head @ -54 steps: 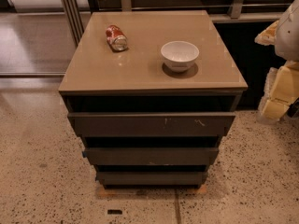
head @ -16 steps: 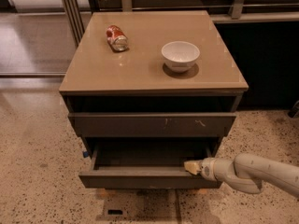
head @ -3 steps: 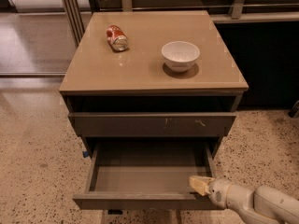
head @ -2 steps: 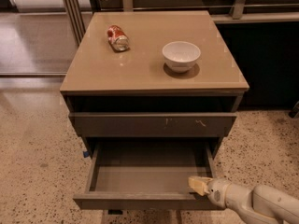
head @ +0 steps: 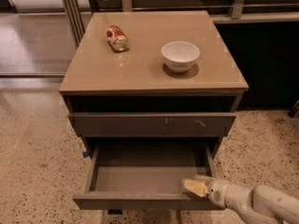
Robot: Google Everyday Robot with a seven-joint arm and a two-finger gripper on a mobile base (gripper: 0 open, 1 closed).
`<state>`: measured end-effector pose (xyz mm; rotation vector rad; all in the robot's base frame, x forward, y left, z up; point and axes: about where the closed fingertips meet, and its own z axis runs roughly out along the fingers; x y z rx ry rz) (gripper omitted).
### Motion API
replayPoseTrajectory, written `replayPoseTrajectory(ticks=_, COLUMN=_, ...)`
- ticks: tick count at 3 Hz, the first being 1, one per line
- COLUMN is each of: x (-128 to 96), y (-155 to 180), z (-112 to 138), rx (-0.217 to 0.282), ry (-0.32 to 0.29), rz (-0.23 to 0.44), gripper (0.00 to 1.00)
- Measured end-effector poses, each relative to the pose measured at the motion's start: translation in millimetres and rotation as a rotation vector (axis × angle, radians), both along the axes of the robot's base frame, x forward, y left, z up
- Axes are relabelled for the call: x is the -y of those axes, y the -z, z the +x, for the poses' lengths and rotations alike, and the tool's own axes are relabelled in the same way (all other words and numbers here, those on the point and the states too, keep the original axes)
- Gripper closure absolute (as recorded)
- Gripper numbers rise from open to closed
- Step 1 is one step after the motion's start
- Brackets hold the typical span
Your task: Open middle drawer
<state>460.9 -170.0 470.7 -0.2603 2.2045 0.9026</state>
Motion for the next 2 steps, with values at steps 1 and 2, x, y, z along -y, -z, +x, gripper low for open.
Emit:
replayPoseTrajectory(ticks=1, x=-0.1, y=0.0, z=0.0, rx=0.0, ry=0.0, rz=0.0, gripper=0.0)
replayPoseTrajectory(ticks=2, x=-0.1, y=0.0, z=0.0, rx=0.0, ry=0.0, rz=0.0, gripper=0.0)
